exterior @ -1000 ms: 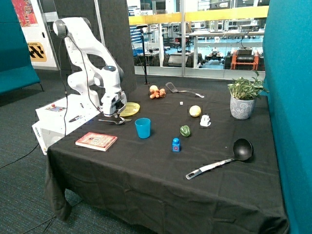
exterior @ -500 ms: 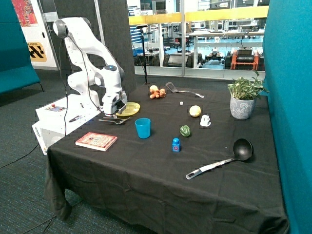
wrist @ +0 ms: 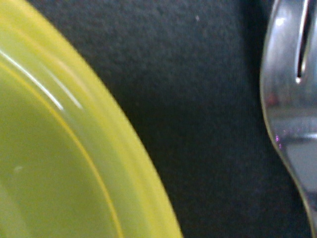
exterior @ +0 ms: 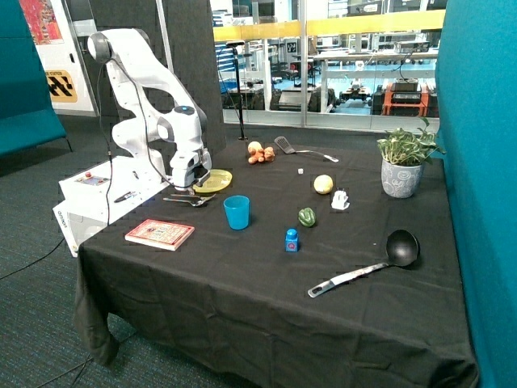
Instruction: Set the table
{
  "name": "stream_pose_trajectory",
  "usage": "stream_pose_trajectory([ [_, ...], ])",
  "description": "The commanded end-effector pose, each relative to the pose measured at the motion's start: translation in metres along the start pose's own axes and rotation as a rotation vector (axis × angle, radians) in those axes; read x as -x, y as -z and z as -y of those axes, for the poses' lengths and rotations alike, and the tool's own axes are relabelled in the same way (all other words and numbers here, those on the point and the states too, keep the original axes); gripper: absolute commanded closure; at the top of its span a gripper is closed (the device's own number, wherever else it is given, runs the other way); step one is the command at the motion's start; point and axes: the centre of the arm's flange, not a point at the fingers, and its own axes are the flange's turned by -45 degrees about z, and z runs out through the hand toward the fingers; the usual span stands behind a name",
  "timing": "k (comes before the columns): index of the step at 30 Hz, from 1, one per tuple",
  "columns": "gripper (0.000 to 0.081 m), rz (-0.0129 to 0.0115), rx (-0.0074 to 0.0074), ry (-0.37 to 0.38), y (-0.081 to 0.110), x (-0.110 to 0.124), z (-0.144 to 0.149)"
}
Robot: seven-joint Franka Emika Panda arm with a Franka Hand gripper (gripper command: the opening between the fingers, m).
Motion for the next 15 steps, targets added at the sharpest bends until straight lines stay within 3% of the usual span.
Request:
stream_pose_trajectory([
  [1, 0.0331, -0.0011, 0.0017, 0.012, 0.016, -0.010, 0.005],
  [9, 0.0370, -0.0011, 0.0017, 0.034, 0.030, -0.022, 0.014],
  [15, 0.0435, -0.0011, 0.0017, 0.086, 0.052, -0.058, 0.033],
])
